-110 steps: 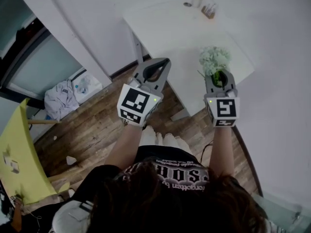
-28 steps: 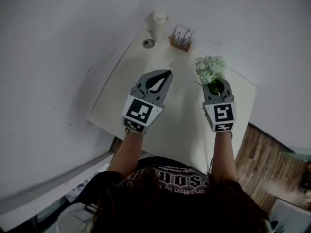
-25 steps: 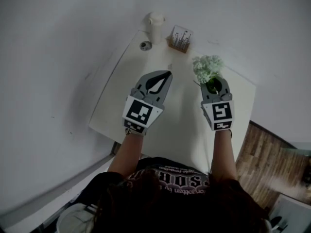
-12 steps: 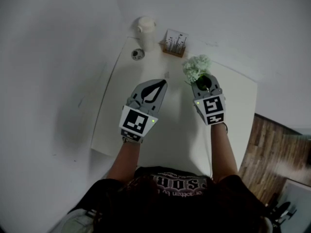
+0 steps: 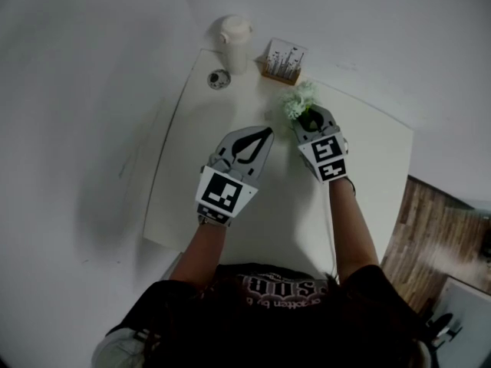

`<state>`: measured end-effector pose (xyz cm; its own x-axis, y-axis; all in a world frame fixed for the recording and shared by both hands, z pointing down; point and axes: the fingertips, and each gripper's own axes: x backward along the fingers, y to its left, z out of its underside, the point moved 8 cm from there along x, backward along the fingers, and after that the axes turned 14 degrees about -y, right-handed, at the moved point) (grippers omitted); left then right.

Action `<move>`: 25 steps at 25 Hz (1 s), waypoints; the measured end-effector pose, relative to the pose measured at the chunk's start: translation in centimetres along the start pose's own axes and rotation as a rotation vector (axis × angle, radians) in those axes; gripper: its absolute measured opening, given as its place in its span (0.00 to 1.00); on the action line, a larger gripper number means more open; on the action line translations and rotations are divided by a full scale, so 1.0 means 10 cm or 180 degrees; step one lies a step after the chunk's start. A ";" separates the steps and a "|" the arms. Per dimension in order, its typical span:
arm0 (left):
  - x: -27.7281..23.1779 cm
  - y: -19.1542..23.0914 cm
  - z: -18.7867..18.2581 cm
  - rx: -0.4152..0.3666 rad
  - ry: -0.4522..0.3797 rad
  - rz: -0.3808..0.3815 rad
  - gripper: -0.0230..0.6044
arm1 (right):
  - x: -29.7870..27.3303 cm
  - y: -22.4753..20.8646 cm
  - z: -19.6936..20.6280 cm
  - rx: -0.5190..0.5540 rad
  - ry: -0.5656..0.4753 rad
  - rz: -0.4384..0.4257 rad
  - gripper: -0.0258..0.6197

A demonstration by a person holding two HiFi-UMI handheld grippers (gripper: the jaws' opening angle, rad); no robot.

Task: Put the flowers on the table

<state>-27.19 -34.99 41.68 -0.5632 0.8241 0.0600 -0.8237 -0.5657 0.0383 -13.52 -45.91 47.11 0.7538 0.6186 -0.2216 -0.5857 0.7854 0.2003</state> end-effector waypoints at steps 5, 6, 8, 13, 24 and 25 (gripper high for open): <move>0.00 0.01 0.06 0.0096 0.0020 0.0020 0.04 | -0.09 -0.01 0.14 -0.0189 0.0086 0.0024 0.17; 0.01 0.01 0.08 0.0107 0.0034 0.0023 0.04 | -0.11 -0.01 0.17 -0.0205 0.0115 0.0021 0.18; 0.02 0.02 0.09 0.0128 0.0054 0.0029 0.04 | -0.13 -0.01 0.21 -0.0237 0.0165 0.0012 0.20; 0.00 0.04 0.10 0.0129 0.0036 0.0038 0.04 | -0.14 0.00 0.21 -0.0274 0.0201 -0.0069 0.26; -0.02 0.00 0.04 0.0131 0.0005 0.0117 0.04 | -0.02 0.09 0.25 -0.0234 0.0496 -0.0271 0.45; -0.02 0.00 0.04 0.0128 0.0000 0.0108 0.04 | -0.01 0.09 0.25 -0.0236 0.0507 -0.0273 0.46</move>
<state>-27.09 -35.14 42.06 -0.5907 0.8045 0.0620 -0.8009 -0.5940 0.0763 -13.36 -45.28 49.70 0.7486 0.5403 -0.3844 -0.5461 0.8311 0.1046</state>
